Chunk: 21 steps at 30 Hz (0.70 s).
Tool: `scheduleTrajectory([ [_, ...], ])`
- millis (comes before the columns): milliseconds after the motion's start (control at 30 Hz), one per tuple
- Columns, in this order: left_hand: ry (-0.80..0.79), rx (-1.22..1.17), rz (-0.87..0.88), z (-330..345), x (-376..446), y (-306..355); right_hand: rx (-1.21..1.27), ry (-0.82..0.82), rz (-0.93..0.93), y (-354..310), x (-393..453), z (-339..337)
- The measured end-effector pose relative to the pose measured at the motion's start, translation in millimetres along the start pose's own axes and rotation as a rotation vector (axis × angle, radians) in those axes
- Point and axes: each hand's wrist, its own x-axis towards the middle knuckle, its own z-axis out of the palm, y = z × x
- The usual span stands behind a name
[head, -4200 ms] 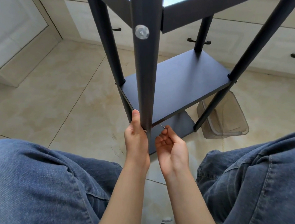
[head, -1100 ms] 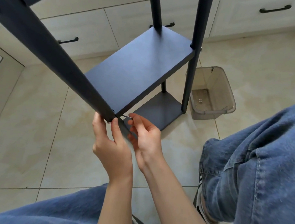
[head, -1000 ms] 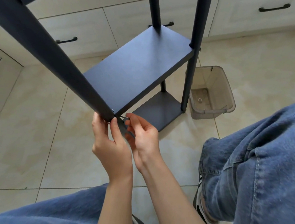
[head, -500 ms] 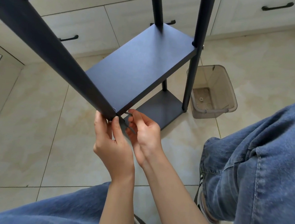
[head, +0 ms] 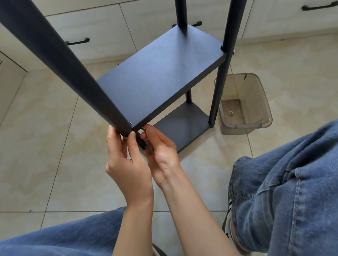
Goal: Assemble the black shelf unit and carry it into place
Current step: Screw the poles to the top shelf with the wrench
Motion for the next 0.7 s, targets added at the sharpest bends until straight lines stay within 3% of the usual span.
scheduleTrajectory([
  [367, 0.003, -0.047, -0.022, -3, 7, -1, -0.107, -0.034, 0.009, 1, 9, 3],
  [700, -0.020, -0.015, -0.042, -6, 8, -3, -0.103, 0.047, 0.069, 3, 14, 1],
])
